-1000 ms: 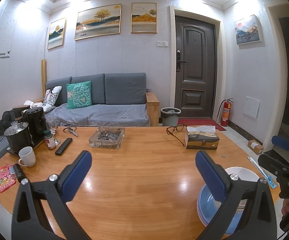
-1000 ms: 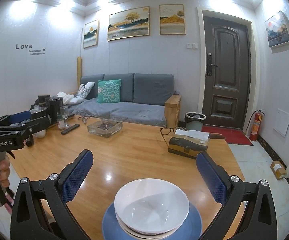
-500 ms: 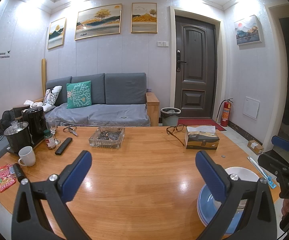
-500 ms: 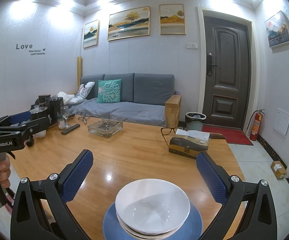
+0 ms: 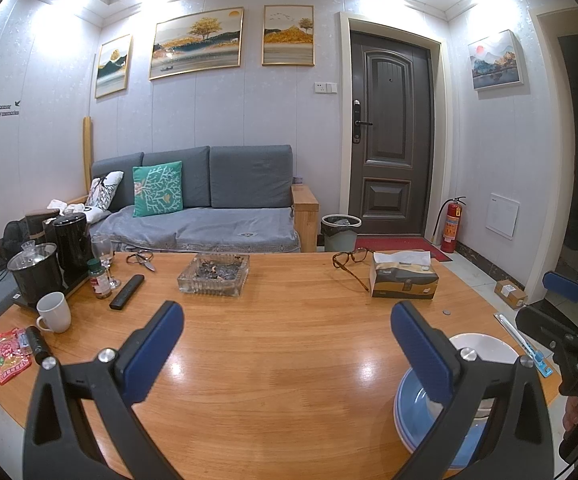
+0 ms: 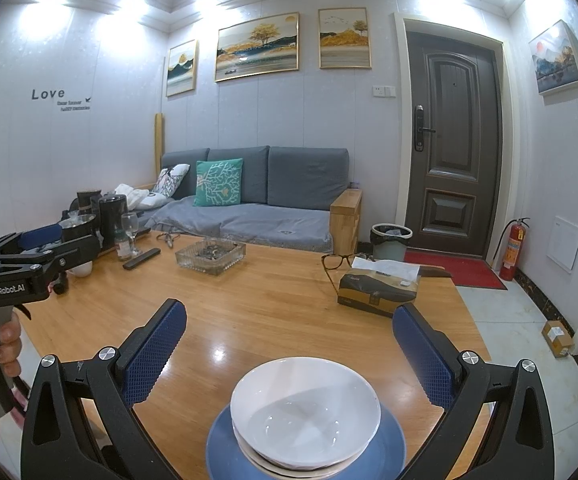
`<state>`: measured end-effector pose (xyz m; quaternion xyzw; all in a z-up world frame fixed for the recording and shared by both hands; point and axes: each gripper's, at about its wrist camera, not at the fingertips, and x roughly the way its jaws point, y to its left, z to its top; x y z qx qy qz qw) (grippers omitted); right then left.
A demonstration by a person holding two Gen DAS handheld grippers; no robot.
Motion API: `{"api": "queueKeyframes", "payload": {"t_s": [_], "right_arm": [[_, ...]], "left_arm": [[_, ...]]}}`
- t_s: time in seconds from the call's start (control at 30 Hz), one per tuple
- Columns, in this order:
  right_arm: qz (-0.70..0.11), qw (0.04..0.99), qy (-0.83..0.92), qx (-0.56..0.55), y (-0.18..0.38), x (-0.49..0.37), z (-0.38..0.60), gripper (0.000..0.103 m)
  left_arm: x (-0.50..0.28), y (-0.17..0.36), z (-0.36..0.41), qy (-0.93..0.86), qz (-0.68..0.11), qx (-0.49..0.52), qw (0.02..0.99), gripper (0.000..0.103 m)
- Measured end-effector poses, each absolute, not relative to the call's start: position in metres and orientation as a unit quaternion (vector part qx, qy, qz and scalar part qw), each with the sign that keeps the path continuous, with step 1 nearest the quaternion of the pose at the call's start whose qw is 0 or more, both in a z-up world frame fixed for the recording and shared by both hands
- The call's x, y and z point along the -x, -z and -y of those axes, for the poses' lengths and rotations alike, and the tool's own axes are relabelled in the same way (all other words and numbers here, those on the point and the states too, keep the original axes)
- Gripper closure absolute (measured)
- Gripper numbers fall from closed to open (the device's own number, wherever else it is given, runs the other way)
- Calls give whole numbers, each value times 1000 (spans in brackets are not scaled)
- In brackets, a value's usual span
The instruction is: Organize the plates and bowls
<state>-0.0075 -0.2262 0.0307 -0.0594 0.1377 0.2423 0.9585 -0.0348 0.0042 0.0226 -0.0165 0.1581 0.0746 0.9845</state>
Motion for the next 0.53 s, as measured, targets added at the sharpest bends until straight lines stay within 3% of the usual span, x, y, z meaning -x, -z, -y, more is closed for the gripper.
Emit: {"api": "queueKeyframes", "payload": {"t_s": [0.53], "right_arm": [[-138,959,-242,58,-32,7,227,1]], "left_arm": [[35,-22,-3,-75,-159,17,984,0]]}}
